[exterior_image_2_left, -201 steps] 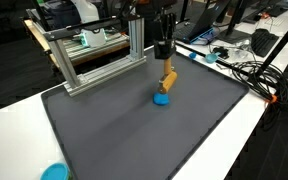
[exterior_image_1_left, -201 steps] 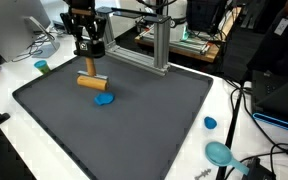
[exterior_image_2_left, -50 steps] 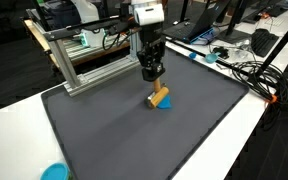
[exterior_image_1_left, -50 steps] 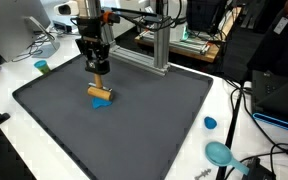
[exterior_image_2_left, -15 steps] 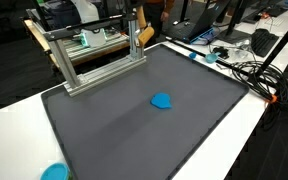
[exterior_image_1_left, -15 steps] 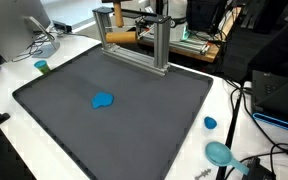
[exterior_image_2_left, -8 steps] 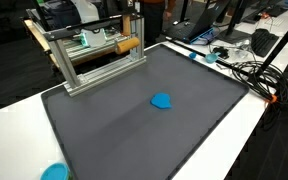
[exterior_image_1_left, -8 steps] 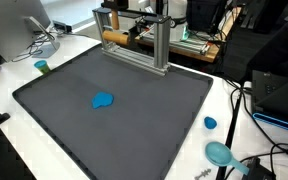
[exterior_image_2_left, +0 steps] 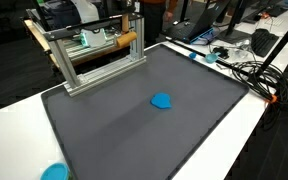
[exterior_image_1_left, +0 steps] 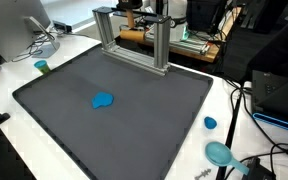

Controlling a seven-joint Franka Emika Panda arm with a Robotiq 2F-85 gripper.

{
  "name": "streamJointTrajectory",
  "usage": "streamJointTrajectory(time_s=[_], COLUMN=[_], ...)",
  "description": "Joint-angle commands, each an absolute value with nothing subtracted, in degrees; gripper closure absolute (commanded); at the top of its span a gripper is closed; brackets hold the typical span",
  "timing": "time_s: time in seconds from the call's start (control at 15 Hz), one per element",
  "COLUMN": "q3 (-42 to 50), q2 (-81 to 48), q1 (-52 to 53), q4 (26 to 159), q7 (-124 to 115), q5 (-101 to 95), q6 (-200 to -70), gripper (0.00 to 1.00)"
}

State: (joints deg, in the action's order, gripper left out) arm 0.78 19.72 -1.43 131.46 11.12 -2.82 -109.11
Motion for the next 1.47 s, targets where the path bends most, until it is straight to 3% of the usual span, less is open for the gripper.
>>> streamJointTrajectory(time_s=[0.0, 1.4], q3=[-0.1, -0.7], q2=[19.9, 28.1], q1=[-1.6, 0.8], q4=[131.9, 140.7], q7=[4.7, -0.1], q5=[-5.0, -1.2], q6=[-108.3, -105.3], gripper=[0.78, 0.78])
